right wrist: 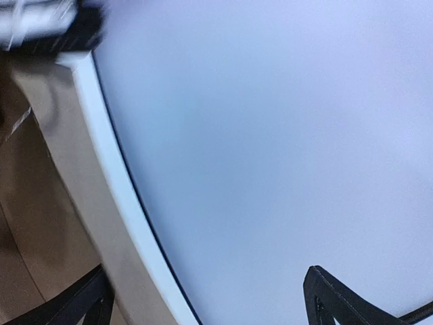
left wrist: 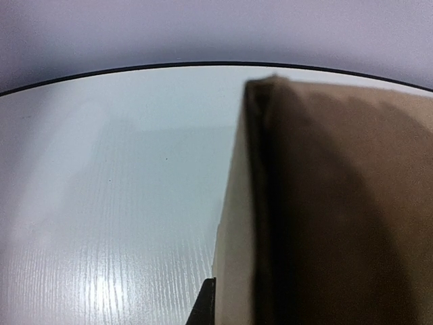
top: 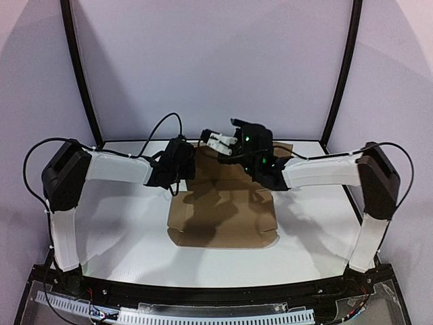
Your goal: Fold the paper box
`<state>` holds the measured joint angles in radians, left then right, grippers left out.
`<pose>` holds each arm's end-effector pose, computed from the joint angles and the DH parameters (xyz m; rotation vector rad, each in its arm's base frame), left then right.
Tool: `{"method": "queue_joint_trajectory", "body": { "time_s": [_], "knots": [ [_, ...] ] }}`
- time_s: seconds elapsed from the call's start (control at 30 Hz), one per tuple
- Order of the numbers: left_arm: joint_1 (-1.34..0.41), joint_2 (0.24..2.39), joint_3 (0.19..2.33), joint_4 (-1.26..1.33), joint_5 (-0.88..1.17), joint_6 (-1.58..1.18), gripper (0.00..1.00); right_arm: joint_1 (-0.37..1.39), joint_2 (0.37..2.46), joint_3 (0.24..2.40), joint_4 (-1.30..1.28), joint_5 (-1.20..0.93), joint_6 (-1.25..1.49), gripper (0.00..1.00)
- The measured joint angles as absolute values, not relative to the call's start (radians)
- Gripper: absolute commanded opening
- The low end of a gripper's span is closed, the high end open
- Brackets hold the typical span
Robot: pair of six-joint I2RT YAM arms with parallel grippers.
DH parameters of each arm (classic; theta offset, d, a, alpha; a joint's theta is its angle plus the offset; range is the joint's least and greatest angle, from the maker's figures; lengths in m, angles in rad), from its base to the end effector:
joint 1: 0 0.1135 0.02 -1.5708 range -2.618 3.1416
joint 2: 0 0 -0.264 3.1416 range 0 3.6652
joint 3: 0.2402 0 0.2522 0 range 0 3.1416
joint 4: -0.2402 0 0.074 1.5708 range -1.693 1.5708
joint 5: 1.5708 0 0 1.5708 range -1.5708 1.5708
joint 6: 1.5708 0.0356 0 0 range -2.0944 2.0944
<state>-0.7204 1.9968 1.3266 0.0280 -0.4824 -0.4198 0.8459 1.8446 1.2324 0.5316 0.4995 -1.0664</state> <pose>0.3437 -0.2797 0.1856 0.0591 2.1322 -0.1338 0.2987 0.3115 0.2675 -1.1098 1.2526 -0.5784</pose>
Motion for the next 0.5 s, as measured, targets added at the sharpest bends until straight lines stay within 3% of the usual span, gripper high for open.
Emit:
{"method": "queue_joint_trajectory", "body": {
  "time_s": [0.27,0.5],
  "knots": [
    [-0.717,1.988,1.341,-0.016,-0.472,-0.436,0.01,0.855,1.604,1.275,0.302,0.487,-0.825,0.98],
    [-0.716,1.906,1.364,-0.118,-0.459,-0.421,0.01,0.841,1.308,1.3,-0.01,0.309,-0.488,0.98]
  ]
}}
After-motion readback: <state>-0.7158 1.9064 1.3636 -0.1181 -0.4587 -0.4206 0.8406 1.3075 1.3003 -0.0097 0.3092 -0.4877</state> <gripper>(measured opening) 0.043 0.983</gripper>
